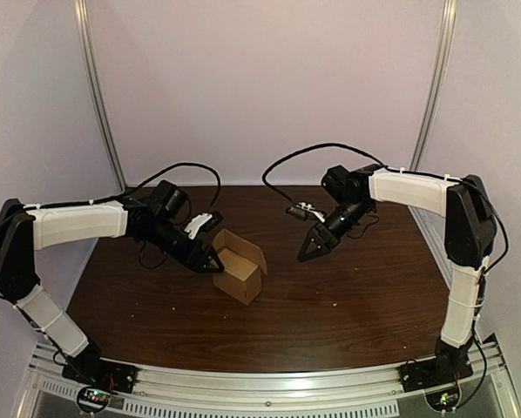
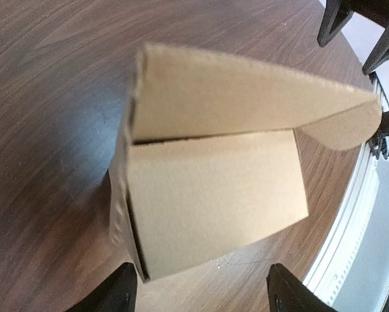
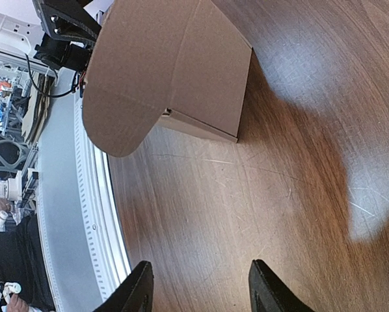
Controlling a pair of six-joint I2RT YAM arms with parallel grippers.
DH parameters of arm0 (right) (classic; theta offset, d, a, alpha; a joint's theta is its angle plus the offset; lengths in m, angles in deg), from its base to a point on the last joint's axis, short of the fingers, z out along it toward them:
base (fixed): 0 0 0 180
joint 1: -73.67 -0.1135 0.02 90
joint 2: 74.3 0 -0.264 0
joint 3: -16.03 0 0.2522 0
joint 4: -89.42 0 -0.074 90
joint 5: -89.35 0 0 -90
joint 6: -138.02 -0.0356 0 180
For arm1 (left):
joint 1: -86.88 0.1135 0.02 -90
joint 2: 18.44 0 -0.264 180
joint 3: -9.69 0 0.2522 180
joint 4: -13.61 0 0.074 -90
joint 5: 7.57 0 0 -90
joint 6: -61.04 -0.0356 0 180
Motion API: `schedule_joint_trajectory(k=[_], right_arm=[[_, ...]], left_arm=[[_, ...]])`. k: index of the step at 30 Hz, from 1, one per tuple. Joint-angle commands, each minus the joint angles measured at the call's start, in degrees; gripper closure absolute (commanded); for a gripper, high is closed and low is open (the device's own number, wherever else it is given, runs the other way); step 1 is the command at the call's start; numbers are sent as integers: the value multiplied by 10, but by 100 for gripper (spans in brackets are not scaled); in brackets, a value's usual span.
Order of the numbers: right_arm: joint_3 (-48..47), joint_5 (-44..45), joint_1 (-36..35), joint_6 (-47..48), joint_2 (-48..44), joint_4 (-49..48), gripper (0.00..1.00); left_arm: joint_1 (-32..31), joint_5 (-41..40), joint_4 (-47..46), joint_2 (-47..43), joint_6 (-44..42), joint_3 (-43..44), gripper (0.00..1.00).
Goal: Fold the paper box
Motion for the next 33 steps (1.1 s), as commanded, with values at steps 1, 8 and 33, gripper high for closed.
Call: schedule_joint_trajectory(k=[1, 8, 33], right_arm=[[10, -12, -8, 52, -29, 20, 50], [-17, 64, -53, 120, -56, 4, 56], [-154, 163, -150, 154, 33, 43, 66]], left_arm=[[-18, -109, 21, -75, 13, -29, 29], [-18, -212, 27, -181, 4, -22, 33], [-50, -227, 123, -5, -78, 161, 60]])
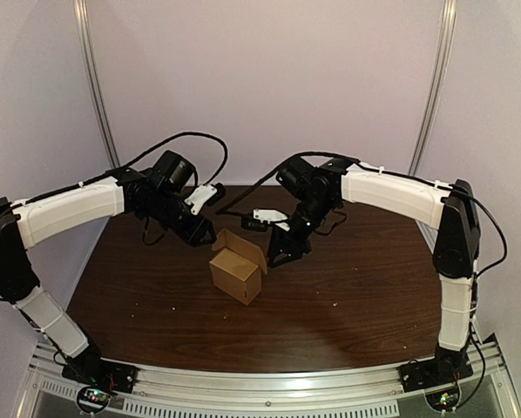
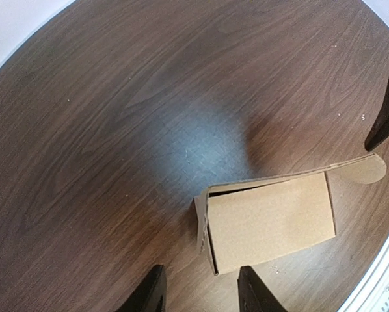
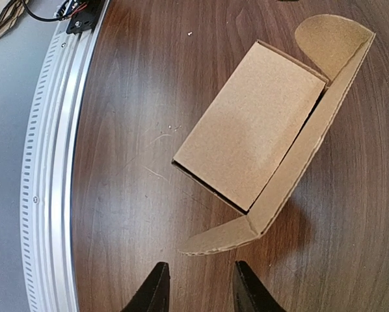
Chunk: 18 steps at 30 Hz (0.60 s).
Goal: Fold the paper box
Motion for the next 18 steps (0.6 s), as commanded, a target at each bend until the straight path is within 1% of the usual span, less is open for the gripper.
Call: schedule_joint_trajectory(k=[1, 7, 11, 15, 18], right_arm=[[-17, 1, -2, 12, 4, 28, 65], [-9, 4, -1, 31, -2, 51, 63], [12, 4, 0, 40, -19, 40, 63], [50, 8, 3, 53, -45, -1, 63], [56, 26, 3, 55, -51, -36, 65]], left_arm=[[-6, -6, 2, 16, -12, 26, 61], [-12, 0, 1, 39, -20, 48, 66], [-17, -8, -2, 55, -23, 60, 72], [-22, -10, -2, 63, -25, 66, 78], [-24, -9, -1, 65, -27, 65, 82]])
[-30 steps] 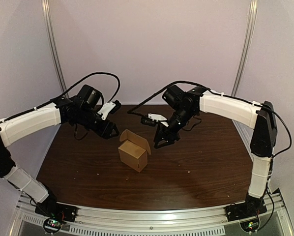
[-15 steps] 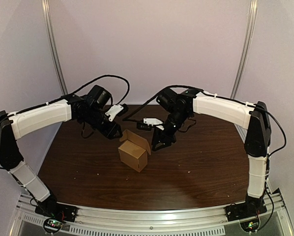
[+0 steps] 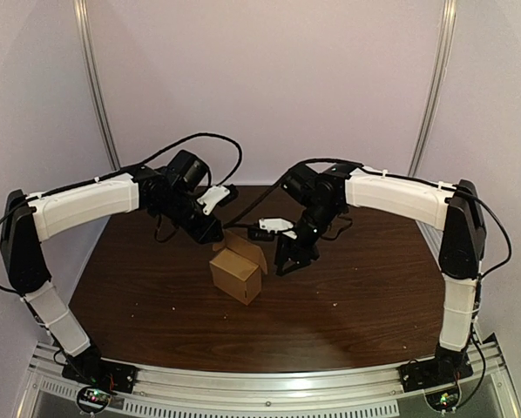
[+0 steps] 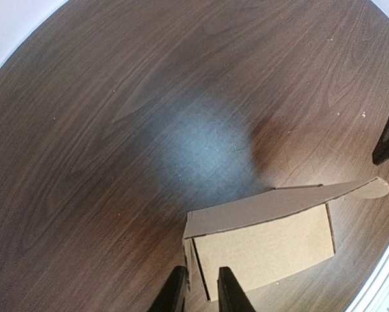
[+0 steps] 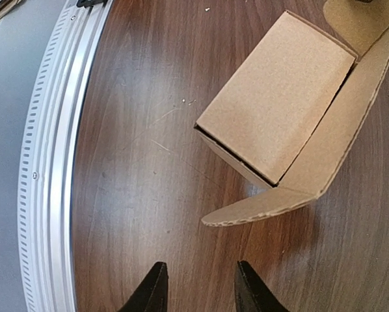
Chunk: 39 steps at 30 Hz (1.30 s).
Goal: Fold the paper box
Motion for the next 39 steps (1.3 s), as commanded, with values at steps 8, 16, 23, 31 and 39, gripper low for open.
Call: schedule_joint_trajectory(k=[8, 16, 23, 31, 39], right_arm=[[4, 57, -6, 17, -20, -107, 77], [-1, 60, -24, 35, -19, -95, 79], [9, 73, -40, 18, -24, -103, 74], [15, 95, -59, -63, -26, -110, 71], [45, 106, -73, -50, -43, -100, 65]], left_arm=[[-8, -4, -7, 11, -4, 20, 96], [-13, 0, -7, 14, 8, 23, 100], [-20, 5, -7, 18, 16, 20, 100], [-24, 7, -2, 12, 26, 8, 100], [-24, 7, 1, 5, 18, -4, 100]])
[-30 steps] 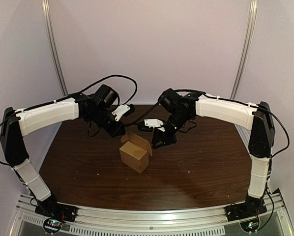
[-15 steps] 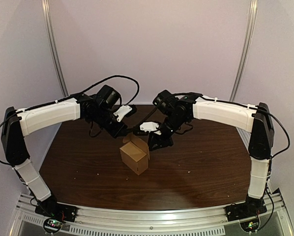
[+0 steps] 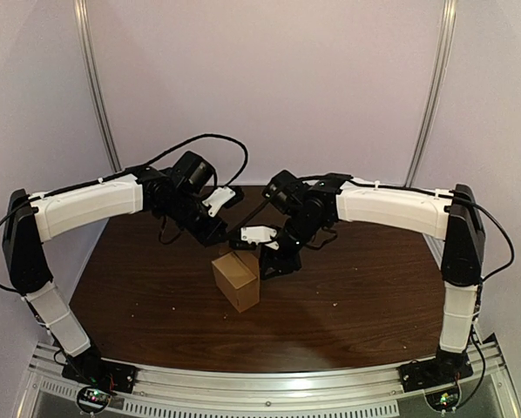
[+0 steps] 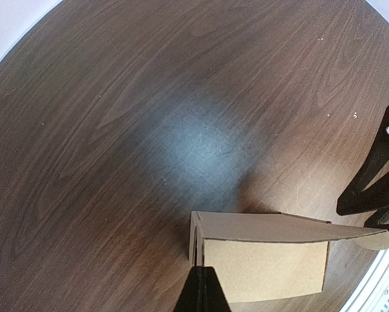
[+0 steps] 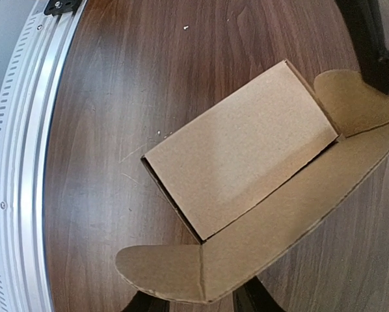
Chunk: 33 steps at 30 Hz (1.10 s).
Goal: Fold the paper box
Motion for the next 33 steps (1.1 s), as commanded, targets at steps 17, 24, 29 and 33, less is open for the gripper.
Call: schedule_joint_trajectory(k=[17, 24, 29, 33], right_arm=[[-46, 12, -13, -67, 9, -6, 60], [-46, 14, -20, -88, 15, -21, 60], [-43, 2, -26, -54, 6, 8, 57], [-32, 19, -25, 24, -32, 38, 56]], left_arm=[[-3, 8, 10, 1, -14, -10, 100], [-3, 7, 19, -2, -20, -12, 100], [-3, 3, 23, -2, -26, -10, 100], [-2, 4, 28, 1, -29, 2, 100]])
